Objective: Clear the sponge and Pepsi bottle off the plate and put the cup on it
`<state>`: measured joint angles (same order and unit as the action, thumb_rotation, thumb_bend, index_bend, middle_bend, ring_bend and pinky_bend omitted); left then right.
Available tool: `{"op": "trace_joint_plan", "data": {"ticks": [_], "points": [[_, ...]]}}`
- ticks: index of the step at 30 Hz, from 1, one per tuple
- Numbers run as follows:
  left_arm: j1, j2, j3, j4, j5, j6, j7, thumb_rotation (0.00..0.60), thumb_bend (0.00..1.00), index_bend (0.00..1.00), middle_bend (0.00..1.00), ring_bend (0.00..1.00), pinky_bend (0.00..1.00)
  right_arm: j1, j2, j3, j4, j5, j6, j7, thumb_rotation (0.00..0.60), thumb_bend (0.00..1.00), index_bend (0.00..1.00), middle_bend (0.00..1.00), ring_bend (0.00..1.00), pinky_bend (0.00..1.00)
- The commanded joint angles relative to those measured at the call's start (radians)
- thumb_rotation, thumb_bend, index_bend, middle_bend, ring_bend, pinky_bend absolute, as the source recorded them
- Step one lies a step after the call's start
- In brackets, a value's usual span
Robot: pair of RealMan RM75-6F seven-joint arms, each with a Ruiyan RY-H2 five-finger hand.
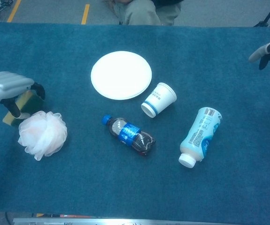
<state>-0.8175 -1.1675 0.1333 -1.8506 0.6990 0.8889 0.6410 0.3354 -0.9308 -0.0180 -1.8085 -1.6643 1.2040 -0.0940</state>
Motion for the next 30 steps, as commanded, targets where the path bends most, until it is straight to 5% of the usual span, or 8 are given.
{"op": "trace_joint_plan", "data": {"ticks": [1,7,12,20,30], "points": [[-0.021,0.011,0.013,-0.021,-0.042,-0.017,0.022,0.600,0.27,0.10,0.17,0.30,0.57,-0.001,0.000,0.000,0.000,0.000,0.002,0.000,0.600,0.00,0.28,0.41,0.31,0.48],[-0.087,0.040,0.022,-0.079,-0.164,-0.013,0.084,0.600,0.27,0.00,0.02,0.12,0.41,-0.004,0.002,0.000,0.005,0.004,0.004,0.005,0.600,0.00,0.28,0.41,0.31,0.48],[-0.108,0.077,0.002,-0.134,-0.169,0.025,0.078,0.600,0.27,0.00,0.00,0.09,0.37,-0.004,0.001,0.002,0.010,0.008,0.005,0.009,0.600,0.00,0.28,0.41,0.31,0.48],[-0.023,0.079,-0.048,-0.124,0.029,0.159,-0.043,0.600,0.27,0.00,0.02,0.09,0.34,0.002,0.001,0.010,0.008,0.006,0.006,-0.013,0.600,0.00,0.28,0.41,0.31,0.48],[0.132,0.099,-0.049,-0.096,0.340,0.330,-0.191,0.600,0.27,0.00,0.04,0.09,0.31,0.049,-0.025,0.052,0.013,0.013,-0.026,-0.107,0.600,0.00,0.28,0.41,0.28,0.41]]}}
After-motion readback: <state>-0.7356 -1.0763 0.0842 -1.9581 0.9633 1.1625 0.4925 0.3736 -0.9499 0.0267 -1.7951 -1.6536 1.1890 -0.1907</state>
